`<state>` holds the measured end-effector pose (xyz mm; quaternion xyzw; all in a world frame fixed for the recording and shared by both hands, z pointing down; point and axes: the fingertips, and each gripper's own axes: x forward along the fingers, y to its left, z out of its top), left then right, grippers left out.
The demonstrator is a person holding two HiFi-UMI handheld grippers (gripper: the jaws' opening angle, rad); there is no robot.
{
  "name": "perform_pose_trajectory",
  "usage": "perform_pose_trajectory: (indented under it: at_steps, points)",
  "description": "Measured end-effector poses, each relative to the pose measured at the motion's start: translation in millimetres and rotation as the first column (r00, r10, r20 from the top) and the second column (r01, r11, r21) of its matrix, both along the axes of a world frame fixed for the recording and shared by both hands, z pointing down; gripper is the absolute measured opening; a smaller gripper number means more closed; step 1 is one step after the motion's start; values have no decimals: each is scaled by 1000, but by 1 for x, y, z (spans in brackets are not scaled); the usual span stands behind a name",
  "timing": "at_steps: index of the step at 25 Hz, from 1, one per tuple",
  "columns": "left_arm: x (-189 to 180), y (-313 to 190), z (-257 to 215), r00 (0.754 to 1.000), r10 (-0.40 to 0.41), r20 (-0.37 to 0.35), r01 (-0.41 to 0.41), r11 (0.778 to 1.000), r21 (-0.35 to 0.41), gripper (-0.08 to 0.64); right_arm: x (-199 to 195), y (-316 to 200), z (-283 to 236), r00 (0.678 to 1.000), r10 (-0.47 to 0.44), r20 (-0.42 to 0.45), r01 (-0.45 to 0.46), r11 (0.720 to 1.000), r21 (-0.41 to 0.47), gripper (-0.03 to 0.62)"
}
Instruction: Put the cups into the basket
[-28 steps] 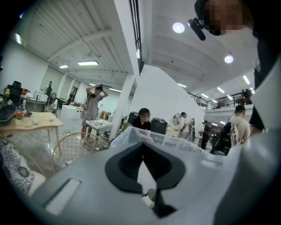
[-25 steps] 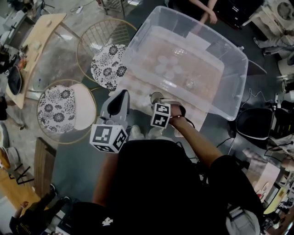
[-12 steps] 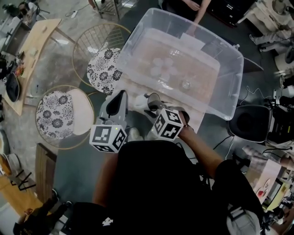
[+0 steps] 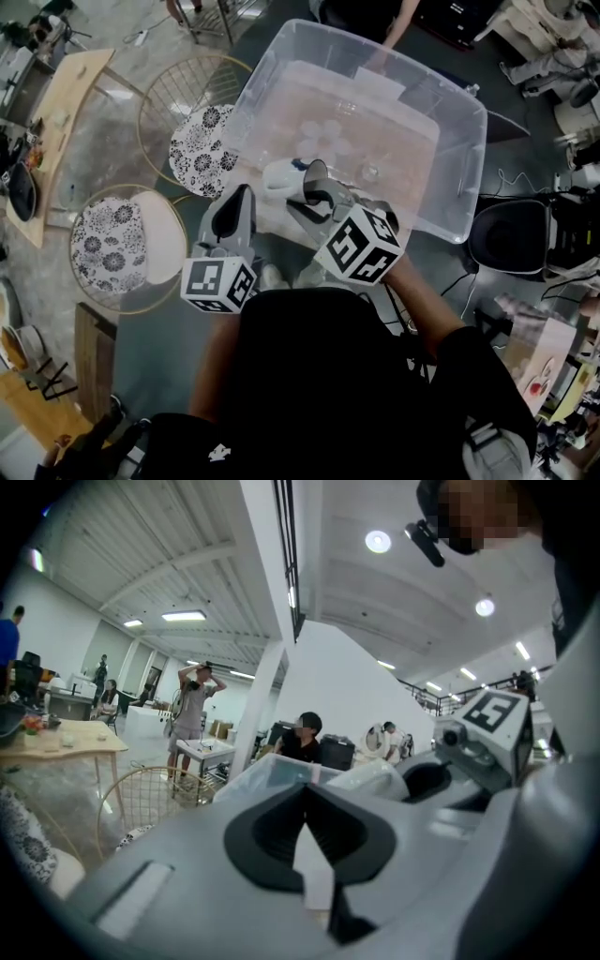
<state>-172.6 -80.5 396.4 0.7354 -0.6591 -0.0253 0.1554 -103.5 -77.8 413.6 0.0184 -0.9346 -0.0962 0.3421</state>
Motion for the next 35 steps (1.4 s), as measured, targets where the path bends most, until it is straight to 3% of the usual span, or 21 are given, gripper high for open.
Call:
perform_pose_trajectory:
  at_steps: [8, 14, 27, 32, 35]
  points:
    - [15, -13, 4, 1000, 2, 4, -2, 1000, -10, 8, 13, -80, -5, 997, 75, -1, -75, 996, 51, 38]
    - [11, -16, 6, 999, -34, 13, 34, 999, -23, 8, 12, -123, 24, 993, 114, -27, -114, 994, -2, 38]
    - [-5, -13, 10, 990, -141, 31, 142, 989, -51, 8, 7, -185, 147, 957, 94, -276, -121, 989, -84, 38]
    - [-6, -14, 13, 987, -159, 36, 161, 985, -67, 8, 14, -199, 186, 922, 85, -379, -114, 992, -54, 39]
    - [-5, -15, 17, 986, -165, 38, 168, 983, -79, 8, 14, -196, 210, 900, 25, -435, -58, 996, -63, 39]
